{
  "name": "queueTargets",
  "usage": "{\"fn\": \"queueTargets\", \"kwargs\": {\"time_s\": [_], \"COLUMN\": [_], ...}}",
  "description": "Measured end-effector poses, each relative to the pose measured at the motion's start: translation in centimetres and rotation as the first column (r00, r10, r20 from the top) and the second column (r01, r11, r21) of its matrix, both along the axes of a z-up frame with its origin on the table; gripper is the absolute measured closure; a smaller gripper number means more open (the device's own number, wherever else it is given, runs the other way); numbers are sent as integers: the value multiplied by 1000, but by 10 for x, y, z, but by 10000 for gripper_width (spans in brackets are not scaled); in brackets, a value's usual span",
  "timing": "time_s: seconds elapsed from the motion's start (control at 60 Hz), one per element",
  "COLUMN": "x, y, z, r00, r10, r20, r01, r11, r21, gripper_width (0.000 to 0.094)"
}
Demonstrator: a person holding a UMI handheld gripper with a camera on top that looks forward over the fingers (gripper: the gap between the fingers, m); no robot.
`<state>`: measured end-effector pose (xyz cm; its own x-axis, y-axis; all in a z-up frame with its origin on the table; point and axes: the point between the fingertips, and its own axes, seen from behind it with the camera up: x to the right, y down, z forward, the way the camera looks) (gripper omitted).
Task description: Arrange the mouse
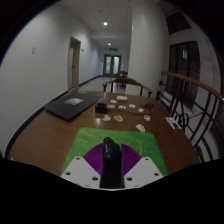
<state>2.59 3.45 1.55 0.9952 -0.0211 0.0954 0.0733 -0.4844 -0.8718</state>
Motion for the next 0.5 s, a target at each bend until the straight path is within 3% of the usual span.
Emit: {"fn": "queueTargets", "kwargs": {"time_s": [0.083, 0.167, 0.233, 0.333, 0.5], "x": [1, 0, -6, -14, 3], "y": [2, -1, -7, -30, -104], "z": [0, -3, 1, 22, 49], "r00": [1000, 999, 997, 988, 987], "r10": [12, 29, 74, 149, 159], "r20": [16, 27, 28, 36, 34], "r01": [-12, -28, -73, -151, -161], "r11": [1000, 1000, 997, 988, 981], "r21": [17, -13, -23, 43, 106], "gripper_width": [707, 602, 463, 70, 86]}}
